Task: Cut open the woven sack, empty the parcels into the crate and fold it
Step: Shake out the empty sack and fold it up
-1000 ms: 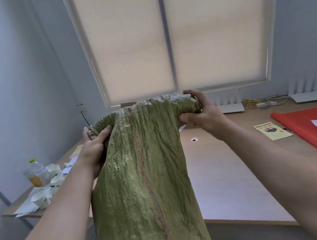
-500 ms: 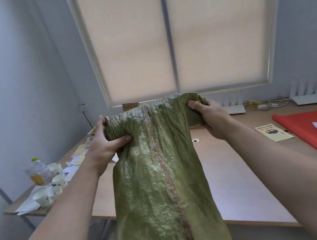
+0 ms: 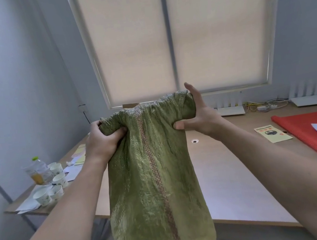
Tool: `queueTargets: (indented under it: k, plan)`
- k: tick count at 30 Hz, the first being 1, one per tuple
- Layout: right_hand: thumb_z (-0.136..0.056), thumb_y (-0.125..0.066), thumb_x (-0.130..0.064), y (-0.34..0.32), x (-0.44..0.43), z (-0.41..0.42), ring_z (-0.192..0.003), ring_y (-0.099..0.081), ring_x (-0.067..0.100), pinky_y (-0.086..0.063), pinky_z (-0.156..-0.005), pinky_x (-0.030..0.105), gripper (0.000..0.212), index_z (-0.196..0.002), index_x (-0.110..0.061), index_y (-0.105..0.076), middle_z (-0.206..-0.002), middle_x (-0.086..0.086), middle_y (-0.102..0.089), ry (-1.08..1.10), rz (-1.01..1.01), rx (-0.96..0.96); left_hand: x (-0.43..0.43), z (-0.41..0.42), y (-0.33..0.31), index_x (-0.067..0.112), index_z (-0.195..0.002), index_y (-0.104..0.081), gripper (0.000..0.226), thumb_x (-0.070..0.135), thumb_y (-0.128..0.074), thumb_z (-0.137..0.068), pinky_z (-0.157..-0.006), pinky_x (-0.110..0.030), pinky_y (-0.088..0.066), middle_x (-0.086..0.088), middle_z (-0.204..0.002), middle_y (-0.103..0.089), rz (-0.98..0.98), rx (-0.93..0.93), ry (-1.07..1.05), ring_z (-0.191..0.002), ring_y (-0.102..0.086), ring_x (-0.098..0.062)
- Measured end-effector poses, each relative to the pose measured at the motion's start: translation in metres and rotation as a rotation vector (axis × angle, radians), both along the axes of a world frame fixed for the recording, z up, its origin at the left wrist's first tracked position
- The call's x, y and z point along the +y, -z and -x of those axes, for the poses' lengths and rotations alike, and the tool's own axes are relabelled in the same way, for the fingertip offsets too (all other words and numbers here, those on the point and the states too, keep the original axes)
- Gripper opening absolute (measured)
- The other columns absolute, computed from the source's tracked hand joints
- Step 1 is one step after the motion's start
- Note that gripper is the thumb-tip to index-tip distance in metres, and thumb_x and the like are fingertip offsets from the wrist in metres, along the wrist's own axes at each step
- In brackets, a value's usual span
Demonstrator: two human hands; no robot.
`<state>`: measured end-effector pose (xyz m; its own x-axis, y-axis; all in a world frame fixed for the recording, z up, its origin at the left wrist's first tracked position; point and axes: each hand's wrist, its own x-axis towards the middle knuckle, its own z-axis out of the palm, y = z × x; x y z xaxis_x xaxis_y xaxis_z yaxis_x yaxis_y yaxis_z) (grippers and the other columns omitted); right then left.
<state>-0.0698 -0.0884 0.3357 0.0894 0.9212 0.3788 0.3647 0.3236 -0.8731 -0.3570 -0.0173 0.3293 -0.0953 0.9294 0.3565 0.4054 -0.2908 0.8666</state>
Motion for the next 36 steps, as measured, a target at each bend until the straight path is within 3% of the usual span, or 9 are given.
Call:
queueTargets:
  k: [6,10,15,19,22,24,28,32,36]
  plan:
    - [-0.074,-0.084,-0.020,0.006,0.008,0.000,-0.094,-0.066,0.025,-0.060,-0.077,0.042,0.079,-0.139,-0.040,-0.043,-0.120,0.003,-0.061,0.196,-0.031,0.058,-0.010,0.003,-0.002,0.037,-0.140,-0.032,0.104,0.046,-0.092,-0.055,-0.078,-0.033,-0.057,-0.008,-0.142,-0.050,0.104,-0.326,0.318,-0.101,-0.068,-0.016]
    - [-0.075,-0.081,-0.019,0.004,0.014,-0.003,-0.062,-0.059,0.020,-0.044,-0.043,0.026,0.090,-0.150,-0.032,-0.032,-0.112,0.013,-0.062,0.177,0.073,0.144,-0.011,0.003,-0.001,0.039,-0.155,-0.015,0.120,0.016,-0.090,-0.065,-0.083,-0.034,-0.059,-0.014,-0.136,-0.055,0.161,-0.409,0.497,-0.106,-0.066,-0.024]
    - [-0.079,-0.079,-0.009,-0.006,0.014,-0.009,-0.058,-0.056,0.018,-0.036,-0.037,0.023,0.093,-0.153,-0.029,-0.025,-0.100,0.014,-0.062,0.061,0.257,0.371,-0.004,0.005,0.003,0.033,-0.152,-0.023,0.109,0.011,-0.080,-0.062,-0.080,-0.024,-0.056,0.002,-0.115,-0.064,0.079,-0.248,0.456,-0.098,-0.066,-0.010]
    - [-0.081,-0.079,-0.012,-0.007,0.012,-0.015,-0.076,-0.061,0.022,-0.049,-0.060,0.033,0.101,-0.155,-0.035,-0.015,-0.108,0.010,-0.060,-0.072,0.186,0.559,-0.003,0.002,-0.001,0.026,-0.132,-0.049,0.069,0.013,-0.072,-0.068,-0.080,-0.030,-0.055,0.000,-0.104,-0.066,0.000,-0.227,0.322,-0.092,-0.064,-0.013]
    - [-0.056,-0.095,-0.041,-0.006,0.011,-0.015,-0.104,-0.060,0.027,-0.055,-0.086,0.041,0.121,-0.146,-0.058,-0.015,-0.137,0.015,-0.050,-0.058,0.118,0.244,0.002,0.001,-0.002,0.016,-0.125,-0.056,0.057,0.018,-0.073,-0.071,-0.058,-0.030,-0.057,-0.006,-0.100,-0.066,0.054,-0.259,0.246,-0.077,-0.066,-0.017]
    - [-0.048,-0.096,-0.047,-0.005,0.010,-0.014,-0.135,-0.045,0.028,-0.041,-0.111,0.050,0.128,-0.144,-0.063,-0.012,-0.158,0.007,-0.031,-0.036,0.096,0.062,0.003,-0.002,-0.003,0.019,-0.114,-0.059,0.043,0.021,-0.075,-0.073,-0.047,-0.029,-0.056,-0.006,-0.095,-0.066,0.142,-0.299,0.220,-0.058,-0.067,-0.011]
    - [-0.057,-0.093,-0.031,-0.006,0.009,-0.010,-0.128,-0.048,0.022,-0.039,-0.111,0.039,0.121,-0.151,-0.048,-0.018,-0.146,0.006,-0.043,0.143,0.001,-0.073,0.002,-0.001,-0.006,0.025,-0.098,-0.062,0.010,0.028,-0.068,-0.090,-0.061,-0.029,-0.054,-0.005,-0.091,-0.066,0.304,-0.341,0.248,-0.065,-0.064,-0.015]
    - [-0.068,-0.088,-0.021,-0.011,0.008,-0.007,-0.105,-0.057,0.024,-0.047,-0.096,0.033,0.081,-0.138,-0.023,-0.046,-0.114,0.008,-0.057,0.355,-0.061,-0.178,-0.005,0.002,-0.006,0.033,-0.116,-0.057,0.033,0.045,-0.068,-0.087,-0.076,-0.042,-0.051,0.000,-0.107,-0.065,0.397,-0.329,0.358,-0.087,-0.061,-0.022]
    - [-0.076,-0.081,-0.023,-0.012,0.010,-0.003,-0.096,-0.060,0.026,-0.043,-0.079,0.029,0.052,-0.117,-0.011,-0.052,-0.103,0.009,-0.064,0.419,-0.081,-0.108,-0.002,0.001,0.002,0.049,-0.153,-0.012,0.121,0.045,-0.090,-0.060,-0.068,-0.042,-0.058,-0.004,-0.115,-0.065,0.325,-0.458,0.550,-0.084,-0.070,-0.022]
